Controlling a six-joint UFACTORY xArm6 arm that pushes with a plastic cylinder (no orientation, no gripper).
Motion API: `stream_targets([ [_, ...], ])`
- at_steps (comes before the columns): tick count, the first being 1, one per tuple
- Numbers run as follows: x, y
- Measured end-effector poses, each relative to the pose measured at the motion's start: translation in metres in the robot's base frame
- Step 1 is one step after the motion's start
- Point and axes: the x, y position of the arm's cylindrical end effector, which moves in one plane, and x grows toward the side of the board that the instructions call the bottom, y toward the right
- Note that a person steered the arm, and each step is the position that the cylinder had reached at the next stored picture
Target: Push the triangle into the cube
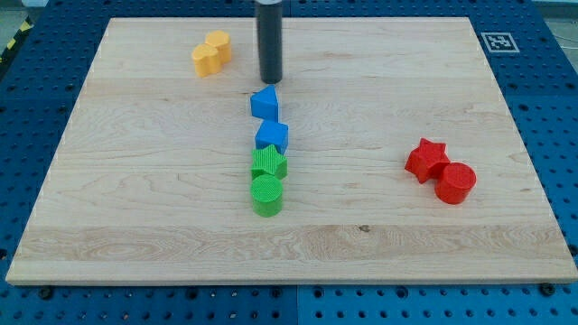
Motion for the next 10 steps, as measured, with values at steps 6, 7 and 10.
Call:
stream_targets([
  [6,0.029,-0.005],
  [7,0.045,-0.001],
  [10,0.043,0.007],
])
